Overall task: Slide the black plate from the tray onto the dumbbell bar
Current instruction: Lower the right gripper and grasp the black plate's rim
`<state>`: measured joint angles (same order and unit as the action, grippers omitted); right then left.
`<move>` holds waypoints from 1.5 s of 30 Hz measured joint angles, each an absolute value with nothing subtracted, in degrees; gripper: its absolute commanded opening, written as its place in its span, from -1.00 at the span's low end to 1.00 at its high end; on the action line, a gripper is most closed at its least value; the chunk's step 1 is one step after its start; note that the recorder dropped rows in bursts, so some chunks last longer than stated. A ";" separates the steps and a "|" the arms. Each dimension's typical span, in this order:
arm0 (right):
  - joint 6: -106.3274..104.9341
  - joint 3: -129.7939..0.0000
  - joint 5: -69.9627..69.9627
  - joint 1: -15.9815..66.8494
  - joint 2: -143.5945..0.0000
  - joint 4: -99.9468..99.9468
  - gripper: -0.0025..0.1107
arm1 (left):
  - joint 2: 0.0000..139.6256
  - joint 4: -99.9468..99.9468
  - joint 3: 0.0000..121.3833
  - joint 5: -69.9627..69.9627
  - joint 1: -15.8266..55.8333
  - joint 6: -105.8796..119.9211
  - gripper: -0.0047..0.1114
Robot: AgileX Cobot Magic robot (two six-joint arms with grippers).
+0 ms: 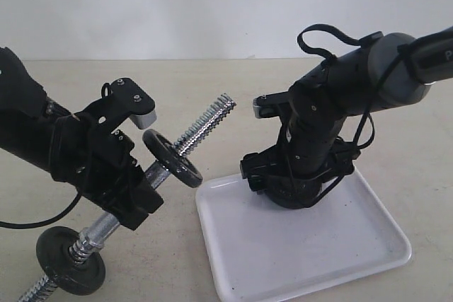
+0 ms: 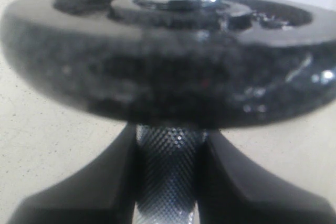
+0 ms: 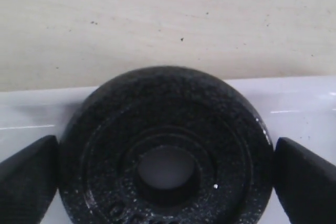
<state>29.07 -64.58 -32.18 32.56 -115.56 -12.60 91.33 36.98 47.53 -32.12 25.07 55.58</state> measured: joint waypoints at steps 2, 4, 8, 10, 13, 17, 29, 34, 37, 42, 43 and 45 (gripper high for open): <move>28.98 -64.58 -32.07 32.56 -115.56 -12.47 0.73 | 91.33 36.98 47.53 -32.12 25.07 55.58 -0.84; 28.83 -64.58 -31.95 32.56 -115.56 -12.47 0.46 | 91.33 36.98 47.53 -32.12 25.07 55.58 -0.84; 28.41 -64.58 -31.62 32.56 -115.56 -12.14 -0.12 | 91.33 36.98 47.53 -32.12 25.07 55.58 -0.84; 28.17 -64.58 -31.62 32.56 -115.56 -11.92 -0.14 | 91.33 36.98 47.53 -32.12 25.07 55.58 -0.84; 28.18 -64.58 -31.62 32.56 -115.56 -11.89 -0.14 | 91.33 36.98 47.53 -32.12 25.07 55.58 -0.84; 28.34 -64.58 -31.62 32.56 -115.56 -11.89 -0.15 | 91.33 36.98 47.53 -32.12 25.07 55.58 -0.84; 27.04 -64.58 -31.94 32.56 -115.45 -10.49 -0.96 | 91.33 36.98 47.53 -32.12 25.07 55.58 -0.84; 24.18 -64.58 -31.94 32.56 -115.34 -9.79 -0.96 | 91.33 36.98 47.53 -32.12 25.07 55.58 -0.84; 22.44 -63.95 -32.65 32.56 -114.08 -8.63 -0.96 | 91.33 36.98 47.53 -32.12 25.07 55.58 -0.84; 21.46 -62.65 -37.28 32.56 -111.35 -7.07 -0.96 | 93.28 37.32 47.77 -31.55 25.07 55.58 -0.84; 21.33 -62.39 -38.81 32.56 -110.77 -6.92 -0.96 | 93.80 37.43 47.77 -31.26 25.07 55.58 -0.84; 21.02 -61.72 -40.86 32.56 -109.82 -6.92 -0.96 | 94.94 37.52 47.77 -31.06 25.07 55.58 -0.84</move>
<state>21.02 -61.72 -40.86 32.56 -109.82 -6.92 94.94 37.52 47.77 -31.06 25.07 55.58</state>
